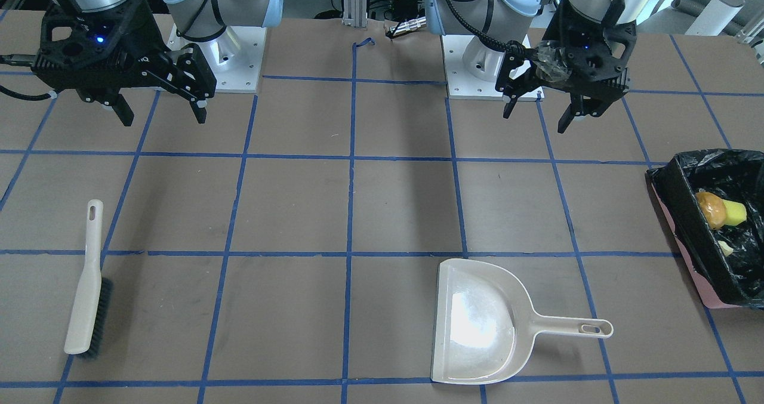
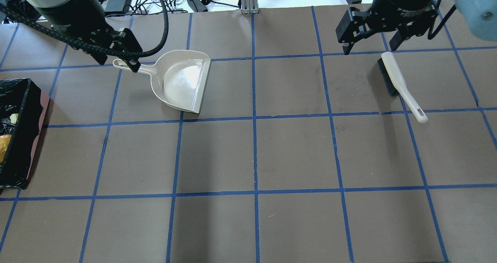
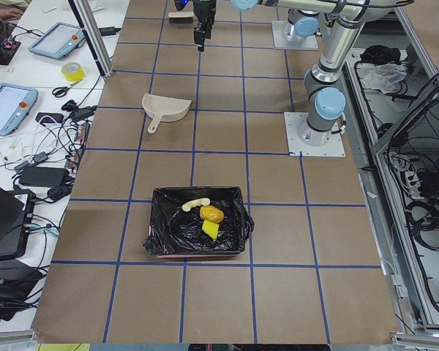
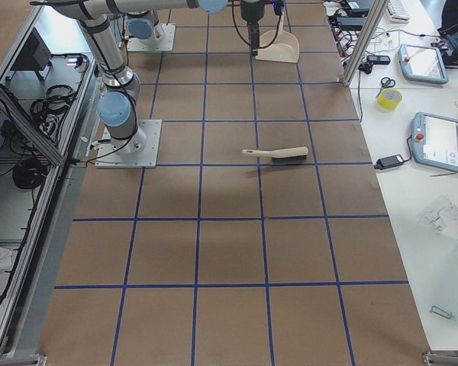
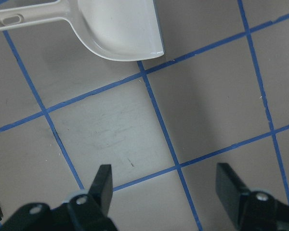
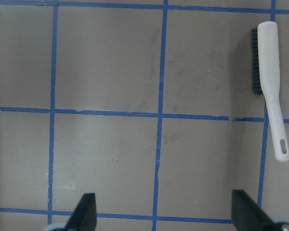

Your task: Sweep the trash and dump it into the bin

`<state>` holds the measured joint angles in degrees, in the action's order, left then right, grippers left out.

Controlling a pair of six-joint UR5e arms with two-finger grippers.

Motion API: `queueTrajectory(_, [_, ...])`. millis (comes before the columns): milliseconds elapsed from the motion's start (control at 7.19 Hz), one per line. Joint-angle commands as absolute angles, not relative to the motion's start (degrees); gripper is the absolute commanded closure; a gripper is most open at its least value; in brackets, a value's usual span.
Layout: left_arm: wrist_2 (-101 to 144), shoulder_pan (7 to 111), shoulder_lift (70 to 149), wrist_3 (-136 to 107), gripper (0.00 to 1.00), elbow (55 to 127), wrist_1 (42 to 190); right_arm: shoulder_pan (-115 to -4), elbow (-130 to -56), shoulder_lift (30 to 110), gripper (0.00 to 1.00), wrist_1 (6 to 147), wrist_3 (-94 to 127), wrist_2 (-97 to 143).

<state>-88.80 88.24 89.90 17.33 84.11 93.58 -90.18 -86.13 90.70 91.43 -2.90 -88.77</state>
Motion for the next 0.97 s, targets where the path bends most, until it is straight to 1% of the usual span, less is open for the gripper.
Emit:
queueTrajectory(0, [-88.68,88.15,89.74,14.42,0.15,84.64,92.81,-90.18,-86.13,90.70,0.00,91.49,-2.90,-88.77])
queueTrajectory(139, [-88.77,87.98,89.56,10.67,0.13,84.64,92.81,-90.18,-86.13,90.70,0.00,91.49,-2.90,-88.77])
queueTrajectory(278, [-88.68,87.89,89.39,8.81,0.07,84.55,92.81,-90.18,-86.13,90.70,0.00,91.49,-2.90,-88.77])
queueTrajectory(556, [-88.77,87.45,89.03,8.79,0.00,84.73,92.81,-90.18,-86.13,90.70,0.00,91.49,-2.90,-88.77])
queueTrajectory(834, [-88.94,87.28,89.12,8.97,0.00,84.73,92.64,-90.18,-86.13,90.70,0.00,91.49,-2.90,-88.77])
